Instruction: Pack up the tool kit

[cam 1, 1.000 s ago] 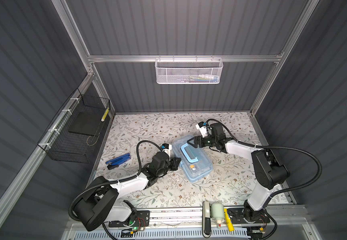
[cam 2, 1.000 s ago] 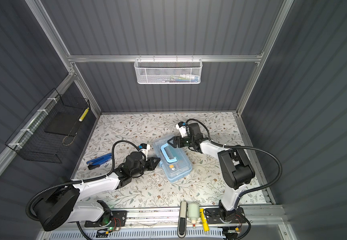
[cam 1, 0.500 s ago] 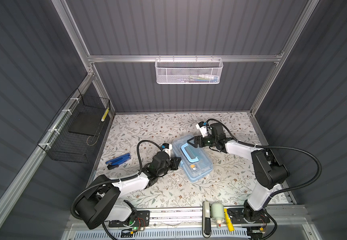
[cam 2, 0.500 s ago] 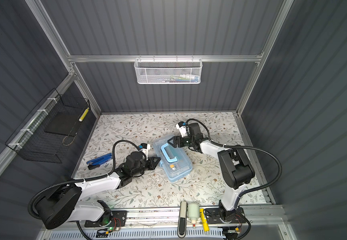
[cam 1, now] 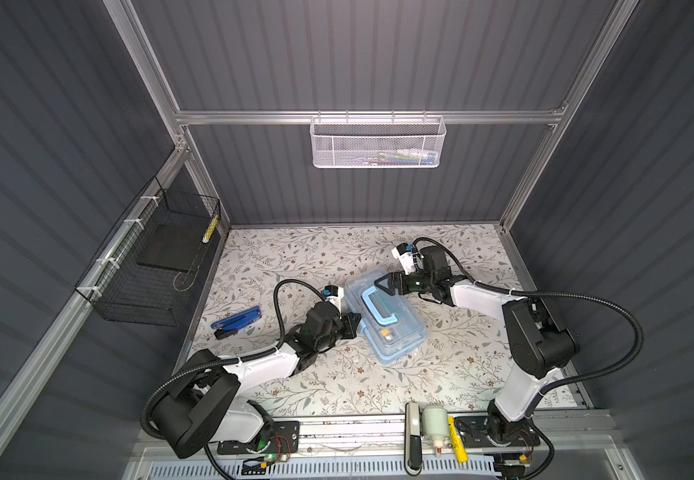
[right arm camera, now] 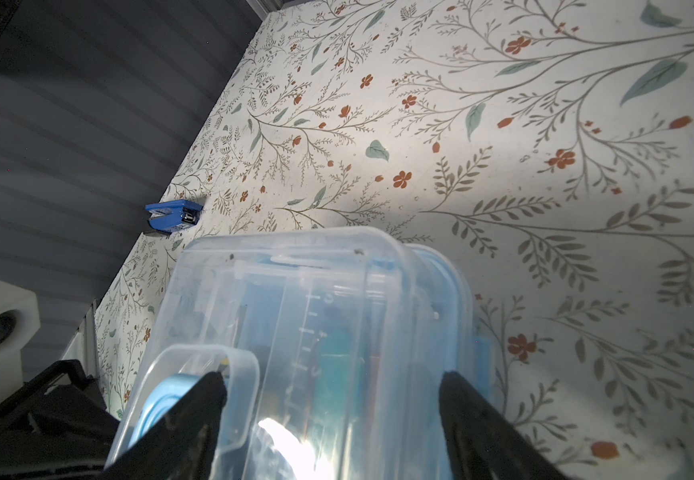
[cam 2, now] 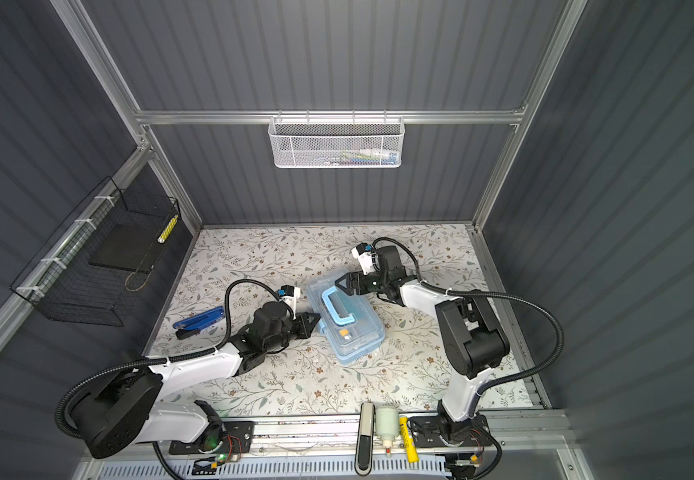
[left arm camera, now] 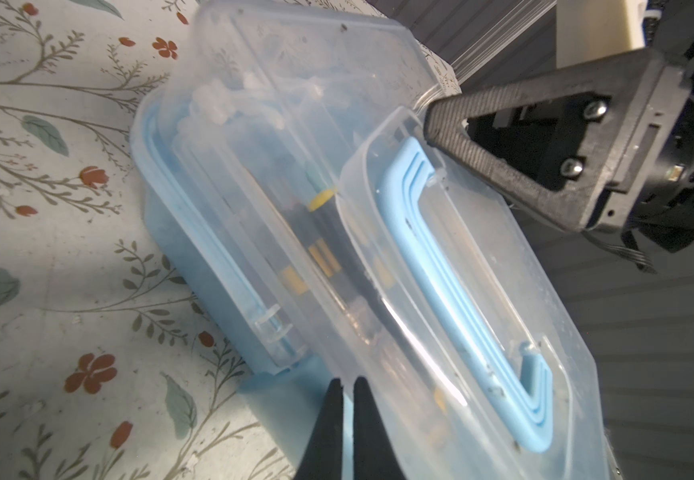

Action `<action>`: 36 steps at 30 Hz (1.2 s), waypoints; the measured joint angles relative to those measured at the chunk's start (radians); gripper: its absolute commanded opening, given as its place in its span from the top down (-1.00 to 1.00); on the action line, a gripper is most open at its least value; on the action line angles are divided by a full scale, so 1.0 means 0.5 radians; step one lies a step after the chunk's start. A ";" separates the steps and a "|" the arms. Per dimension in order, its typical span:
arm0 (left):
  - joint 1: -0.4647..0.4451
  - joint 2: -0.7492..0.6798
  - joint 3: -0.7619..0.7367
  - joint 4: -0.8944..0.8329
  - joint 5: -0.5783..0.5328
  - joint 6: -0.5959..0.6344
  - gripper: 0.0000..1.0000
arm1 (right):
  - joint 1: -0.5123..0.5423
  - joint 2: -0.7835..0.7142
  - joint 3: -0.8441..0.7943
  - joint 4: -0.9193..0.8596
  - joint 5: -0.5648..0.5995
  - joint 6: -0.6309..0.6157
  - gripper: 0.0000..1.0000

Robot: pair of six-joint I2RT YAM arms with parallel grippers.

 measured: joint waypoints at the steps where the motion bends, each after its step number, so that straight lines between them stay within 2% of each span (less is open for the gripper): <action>1: -0.005 -0.015 0.012 -0.050 -0.018 0.013 0.72 | 0.000 0.000 0.000 0.000 0.000 0.000 -0.62; 11: -0.012 -0.352 0.039 -0.457 -0.269 0.096 0.64 | 0.000 0.000 0.000 0.000 0.000 0.002 -0.61; 15: -0.010 -0.414 -0.036 -0.455 -0.311 0.051 0.87 | 0.000 0.001 0.000 0.000 0.000 0.002 -0.61; 21: -0.008 -0.301 -0.129 -0.386 -0.262 -0.023 0.99 | 0.000 0.002 0.000 0.001 -0.001 0.002 -0.62; 36: -0.008 0.061 -0.107 -0.060 -0.057 -0.045 1.00 | 0.000 0.002 0.000 0.002 -0.002 0.002 -0.61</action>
